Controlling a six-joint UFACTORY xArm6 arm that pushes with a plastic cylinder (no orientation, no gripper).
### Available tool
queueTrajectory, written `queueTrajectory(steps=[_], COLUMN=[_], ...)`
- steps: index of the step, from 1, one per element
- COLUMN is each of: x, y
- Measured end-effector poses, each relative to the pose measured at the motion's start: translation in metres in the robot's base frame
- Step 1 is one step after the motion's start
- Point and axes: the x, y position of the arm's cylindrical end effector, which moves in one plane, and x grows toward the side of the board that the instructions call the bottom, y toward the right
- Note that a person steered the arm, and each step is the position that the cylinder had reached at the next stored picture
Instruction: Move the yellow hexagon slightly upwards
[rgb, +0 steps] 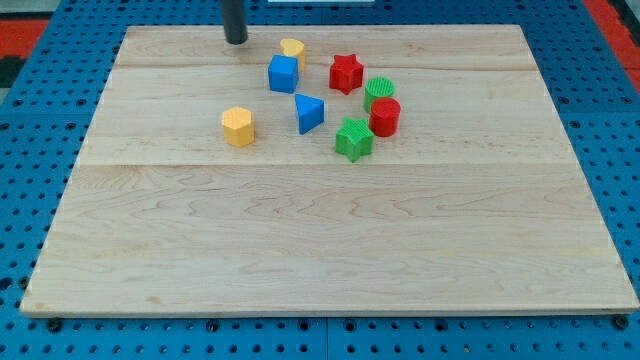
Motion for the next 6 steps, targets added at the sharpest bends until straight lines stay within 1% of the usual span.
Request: queueTrajectory(steps=[1,2,3,5,6], x=[0.007,0.052,0.091,0.190,0.200], y=[-0.044,-0.036,-0.002,0.013,0.076])
